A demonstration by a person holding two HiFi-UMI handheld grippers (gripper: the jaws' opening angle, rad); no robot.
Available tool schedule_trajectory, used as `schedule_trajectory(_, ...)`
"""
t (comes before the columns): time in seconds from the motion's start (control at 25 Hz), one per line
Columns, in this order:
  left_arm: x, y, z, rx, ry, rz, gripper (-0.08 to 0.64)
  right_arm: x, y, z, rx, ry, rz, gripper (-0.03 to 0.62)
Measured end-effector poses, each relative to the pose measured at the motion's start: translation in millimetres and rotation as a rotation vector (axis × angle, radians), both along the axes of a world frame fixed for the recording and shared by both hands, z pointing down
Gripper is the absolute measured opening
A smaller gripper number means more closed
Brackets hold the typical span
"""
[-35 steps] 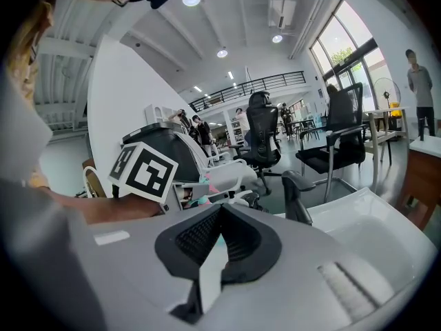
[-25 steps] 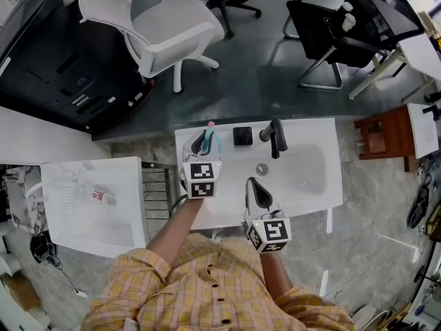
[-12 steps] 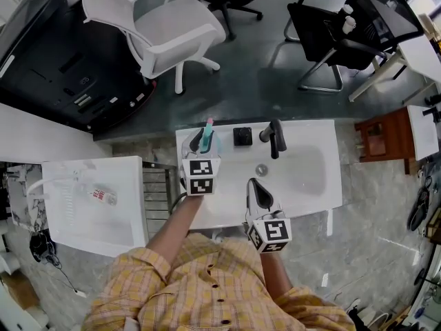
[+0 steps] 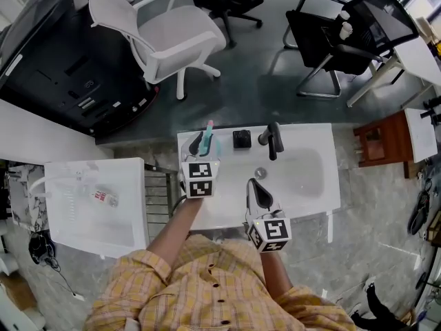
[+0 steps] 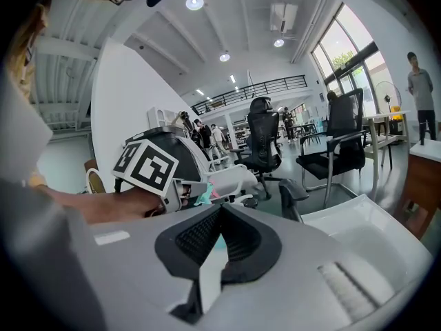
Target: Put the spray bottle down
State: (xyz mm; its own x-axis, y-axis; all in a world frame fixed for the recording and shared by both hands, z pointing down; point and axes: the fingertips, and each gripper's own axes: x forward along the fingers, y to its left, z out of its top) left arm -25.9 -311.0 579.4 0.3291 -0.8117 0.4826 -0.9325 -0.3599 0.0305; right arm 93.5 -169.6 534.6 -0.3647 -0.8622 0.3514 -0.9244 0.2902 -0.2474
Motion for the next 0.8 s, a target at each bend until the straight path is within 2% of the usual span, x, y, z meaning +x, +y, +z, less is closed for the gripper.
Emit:
schedule_trajectory(0.48, -5, 38, -44, 0.045, 0.061, 0.005, 0.094, -1, 5, -23, 0.051, -0.003, -0.016, 0.002)
schedule_trajectory(0.8, -10, 66, -72, 0.090, 0.097, 0.020, 0.050, -6, 5, -40, 0.087, 0.002, -0.025, 0.002)
